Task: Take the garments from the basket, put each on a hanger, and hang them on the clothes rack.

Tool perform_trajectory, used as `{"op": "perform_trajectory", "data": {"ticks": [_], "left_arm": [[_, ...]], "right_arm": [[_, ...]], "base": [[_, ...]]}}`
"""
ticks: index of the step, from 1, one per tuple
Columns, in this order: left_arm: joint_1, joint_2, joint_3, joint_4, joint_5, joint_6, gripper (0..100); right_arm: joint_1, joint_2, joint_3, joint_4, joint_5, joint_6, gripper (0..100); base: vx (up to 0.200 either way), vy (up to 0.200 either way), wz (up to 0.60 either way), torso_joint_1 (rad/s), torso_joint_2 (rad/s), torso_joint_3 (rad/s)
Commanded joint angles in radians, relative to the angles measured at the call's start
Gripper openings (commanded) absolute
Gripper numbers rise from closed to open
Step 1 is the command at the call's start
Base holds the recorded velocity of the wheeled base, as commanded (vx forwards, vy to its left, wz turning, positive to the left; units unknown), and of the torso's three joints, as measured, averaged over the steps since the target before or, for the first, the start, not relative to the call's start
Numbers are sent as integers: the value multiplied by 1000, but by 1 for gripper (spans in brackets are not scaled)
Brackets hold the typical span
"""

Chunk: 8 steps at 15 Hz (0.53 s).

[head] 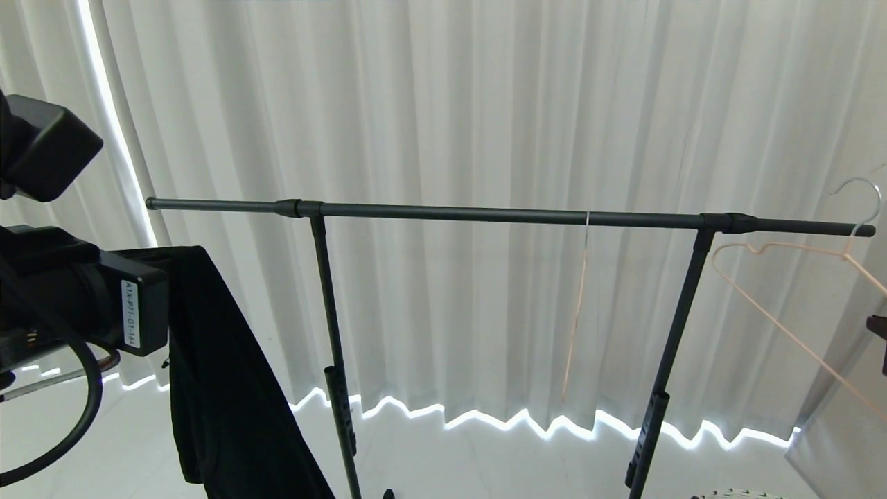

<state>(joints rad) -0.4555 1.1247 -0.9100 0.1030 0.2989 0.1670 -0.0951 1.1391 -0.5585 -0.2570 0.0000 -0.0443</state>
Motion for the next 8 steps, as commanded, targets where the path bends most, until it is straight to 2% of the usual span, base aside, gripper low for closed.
{"op": "perform_trajectory", "data": {"ticks": [1, 5, 8], "left_arm": [[0, 0, 0, 0, 0, 0, 0], [0, 1, 0, 0, 0, -1, 0], [1, 6, 3, 0, 0, 0, 0]], "right_arm": [[0, -13, 0, -1, 0, -2, 0], [2, -22, -1, -1, 3, -3, 0], [11, -24, -4, -2, 9, -3, 0]], "base": [[-200, 0, 0, -2, 2, 7], [-200, 0, 0, 6, 5, 1], [0, 0, 0, 0, 0, 0]]}}
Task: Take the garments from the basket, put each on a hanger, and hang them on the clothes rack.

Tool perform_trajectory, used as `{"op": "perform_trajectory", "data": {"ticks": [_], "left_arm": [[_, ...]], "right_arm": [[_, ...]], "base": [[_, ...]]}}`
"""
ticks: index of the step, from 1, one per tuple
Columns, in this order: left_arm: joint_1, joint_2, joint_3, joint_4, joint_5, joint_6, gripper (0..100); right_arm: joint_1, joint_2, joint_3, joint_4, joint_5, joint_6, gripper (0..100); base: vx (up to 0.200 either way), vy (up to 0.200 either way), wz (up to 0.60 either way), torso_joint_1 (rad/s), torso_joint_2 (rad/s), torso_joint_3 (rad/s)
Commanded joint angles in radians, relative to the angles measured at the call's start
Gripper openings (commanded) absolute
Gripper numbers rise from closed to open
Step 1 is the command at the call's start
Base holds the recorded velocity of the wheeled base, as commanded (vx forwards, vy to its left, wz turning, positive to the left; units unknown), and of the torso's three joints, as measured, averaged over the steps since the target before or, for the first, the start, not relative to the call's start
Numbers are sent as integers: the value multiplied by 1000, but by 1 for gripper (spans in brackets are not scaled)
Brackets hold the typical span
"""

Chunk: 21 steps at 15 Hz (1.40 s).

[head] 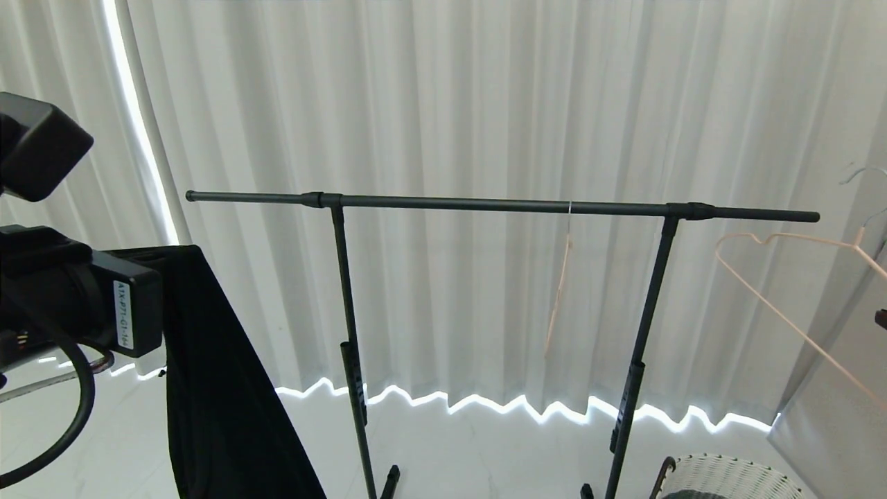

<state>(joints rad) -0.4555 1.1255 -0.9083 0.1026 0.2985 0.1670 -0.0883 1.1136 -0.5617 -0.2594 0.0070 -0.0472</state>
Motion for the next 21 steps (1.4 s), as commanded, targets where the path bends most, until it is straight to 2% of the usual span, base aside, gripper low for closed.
{"op": "perform_trajectory", "data": {"ticks": [1, 5, 6, 8, 10, 11, 13, 17, 20, 21], "left_arm": [[0, 7, 3, 0, 1, 0, 0], [-2, 13, 26, 0, 1, 0, 0], [-3, 14, 45, 0, 1, 3, 0], [-3, 25, 71, 0, 4, 51, 0], [-3, 80, 58, 0, 10, 57, 0], [-3, 125, 35, 0, 36, 52, 0], [-5, 220, -17, 0, 128, 26, 0], [-12, 355, -103, 0, 228, -58, 0], [-23, 402, -142, 0, 237, -69, 0], [-25, 424, -169, 0, 237, -100, 0]], "right_arm": [[24, -6, -4, 0, 5, 0, 0], [188, -61, 0, 0, 33, 9, 0], [271, -83, 0, 0, 71, 9, 0], [410, -95, 5, 0, 91, 29, 0], [579, -95, 11, 0, 91, 110, 0], [668, -92, 20, 0, 90, 150, 0], [788, -87, 52, 0, 87, 178, 0], [904, -57, 77, 0, 90, 190, 0], [996, 35, 57, -49, 88, 239, 0], [1030, 61, 55, -86, 88, 250, 0]], "base": [[0, 0, 0, 0, 0, 0], [0, 0, 0, 0, 0, 0], [0, 0, 0, 0, 0, 0], [0, 0, 0, 0, 0, 0], [0, 0, 0, 0, 0, 0], [0, 0, 0, 0, 0, 0], [0, 0, 0, 0, 0, 0], [0, 0, 0, 0, 0, 0], [0, 0, 0, 0, 0, 0], [0, 0, 0, 0, 0, 0]]}}
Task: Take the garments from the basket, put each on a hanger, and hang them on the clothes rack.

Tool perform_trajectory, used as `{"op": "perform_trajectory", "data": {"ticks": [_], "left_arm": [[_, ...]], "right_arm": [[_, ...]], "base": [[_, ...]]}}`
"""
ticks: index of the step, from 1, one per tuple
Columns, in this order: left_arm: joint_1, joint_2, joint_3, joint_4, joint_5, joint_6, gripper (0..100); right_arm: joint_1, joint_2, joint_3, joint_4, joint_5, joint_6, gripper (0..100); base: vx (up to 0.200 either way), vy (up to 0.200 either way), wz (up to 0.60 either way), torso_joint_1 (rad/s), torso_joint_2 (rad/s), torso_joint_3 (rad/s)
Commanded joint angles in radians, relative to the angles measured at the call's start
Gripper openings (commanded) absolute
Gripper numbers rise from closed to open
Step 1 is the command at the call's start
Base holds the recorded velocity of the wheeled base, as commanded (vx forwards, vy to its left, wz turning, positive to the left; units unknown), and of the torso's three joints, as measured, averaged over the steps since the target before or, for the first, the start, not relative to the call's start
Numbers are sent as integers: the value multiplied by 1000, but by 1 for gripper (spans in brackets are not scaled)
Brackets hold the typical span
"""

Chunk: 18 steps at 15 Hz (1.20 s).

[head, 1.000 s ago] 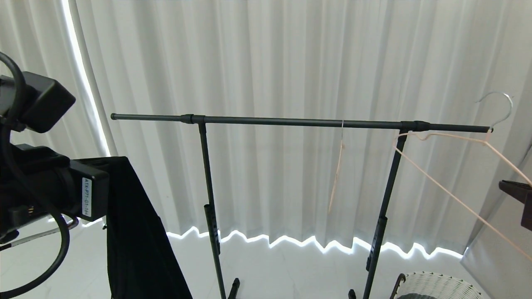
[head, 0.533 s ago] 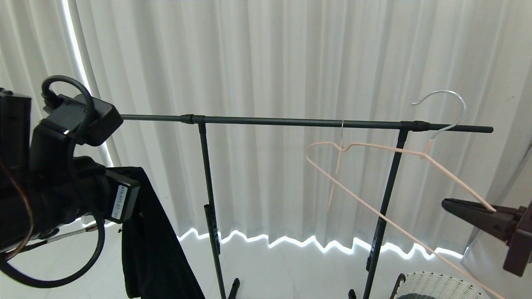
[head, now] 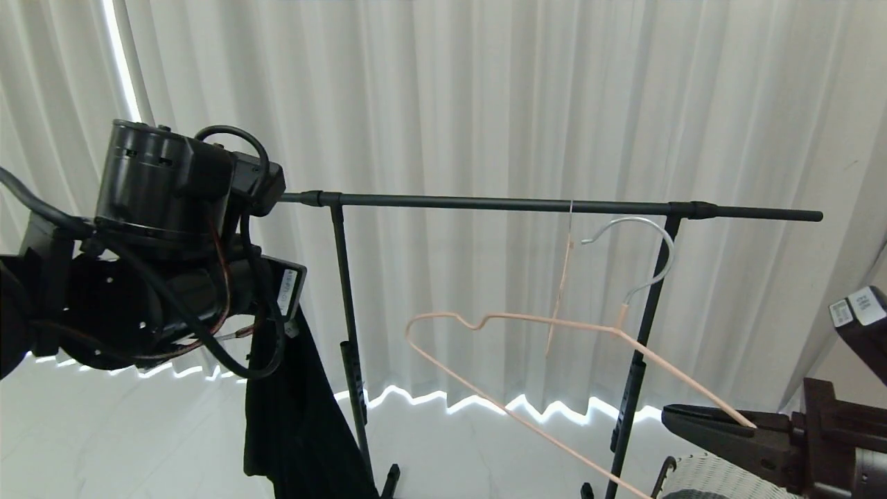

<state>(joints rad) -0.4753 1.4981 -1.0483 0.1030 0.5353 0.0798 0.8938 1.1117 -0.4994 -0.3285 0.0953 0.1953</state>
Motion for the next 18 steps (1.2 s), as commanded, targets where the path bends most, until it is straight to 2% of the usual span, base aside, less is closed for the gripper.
{"op": "perform_trajectory", "data": {"ticks": [1, 3, 4, 9, 11, 13, 18], "left_arm": [[-8, 85, -61, 0, 0, -69, 0], [-60, 117, -116, 1, 0, -189, 0], [-75, 117, -118, 1, 0, -201, 0], [-83, 122, -116, 1, 0, -204, 0], [-83, 120, -116, 1, 0, -204, 0], [-83, 116, -116, 1, 0, -204, 0], [-88, 111, -121, 1, 0, -204, 0]], "right_arm": [[83, 94, -8, -60, 0, 24, 0], [120, 137, -19, -118, -3, 52, 0], [122, 151, -25, -127, -5, 53, 0], [111, 189, -73, -130, -6, 61, 0], [86, 212, -74, -170, -16, 59, 0], [66, 261, -91, -254, -55, 61, 0], [80, 273, -111, -265, -63, 67, 0]], "base": [[0, 0, 0, 0, 0, 0], [0, 0, 0, 0, 0, 0], [0, 0, 0, 0, 0, 0], [0, 0, 0, 0, 0, 0], [0, 0, 0, 0, 0, 0], [0, 0, 0, 0, 0, 0], [0, 0, 0, 0, 0, 0]]}}
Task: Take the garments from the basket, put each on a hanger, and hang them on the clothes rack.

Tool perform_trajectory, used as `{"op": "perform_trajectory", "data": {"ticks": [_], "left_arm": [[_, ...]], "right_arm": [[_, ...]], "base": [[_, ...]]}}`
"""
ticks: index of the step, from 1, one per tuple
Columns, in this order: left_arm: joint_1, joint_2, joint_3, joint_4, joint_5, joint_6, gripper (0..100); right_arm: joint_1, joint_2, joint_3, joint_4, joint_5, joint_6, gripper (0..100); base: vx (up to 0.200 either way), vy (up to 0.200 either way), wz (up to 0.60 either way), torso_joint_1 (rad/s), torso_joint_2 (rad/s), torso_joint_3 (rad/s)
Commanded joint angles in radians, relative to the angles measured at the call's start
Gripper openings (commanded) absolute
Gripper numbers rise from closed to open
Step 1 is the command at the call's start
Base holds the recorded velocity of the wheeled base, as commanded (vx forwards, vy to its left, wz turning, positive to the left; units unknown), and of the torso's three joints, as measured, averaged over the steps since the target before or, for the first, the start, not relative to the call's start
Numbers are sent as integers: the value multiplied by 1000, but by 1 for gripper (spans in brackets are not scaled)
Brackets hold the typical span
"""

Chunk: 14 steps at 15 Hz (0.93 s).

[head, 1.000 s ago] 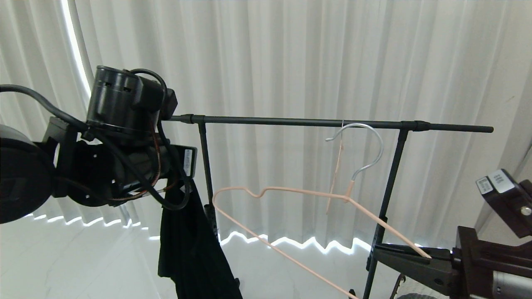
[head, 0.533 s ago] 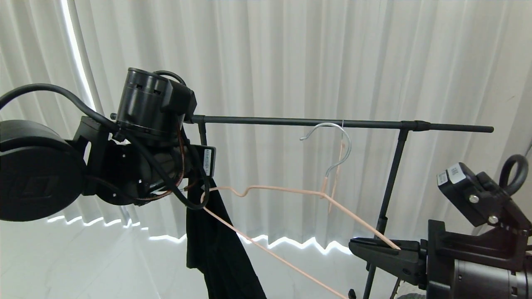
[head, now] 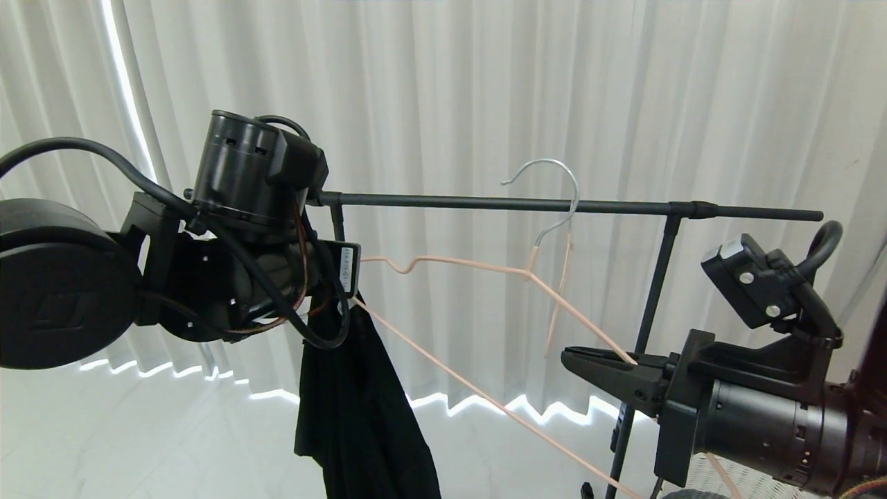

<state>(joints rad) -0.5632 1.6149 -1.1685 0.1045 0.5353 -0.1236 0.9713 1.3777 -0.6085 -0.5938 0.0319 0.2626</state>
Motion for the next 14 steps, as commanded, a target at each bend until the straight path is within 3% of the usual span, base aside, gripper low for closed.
{"op": "perform_trajectory", "data": {"ticks": [1, 6, 8, 14], "left_arm": [[-1, -6, 0, 0, 0, -1, 0], [2, -7, -3, 0, 6, 36, 0], [0, -18, -14, 0, 12, 88, 0], [-26, -35, -36, 0, 14, 93, 0]], "right_arm": [[7, 8, -5, 0, 2, 0, 0], [92, -26, -5, 5, -6, 24, 0], [90, -48, 1, 8, -6, 26, 0], [64, 34, -11, -1, -44, 26, 0]], "base": [[0, 0, 0, 0, 0, 0], [0, 0, 0, 0, 0, 0], [0, 0, 0, 0, 0, 0], [0, 0, 0, 0, 0, 0]]}}
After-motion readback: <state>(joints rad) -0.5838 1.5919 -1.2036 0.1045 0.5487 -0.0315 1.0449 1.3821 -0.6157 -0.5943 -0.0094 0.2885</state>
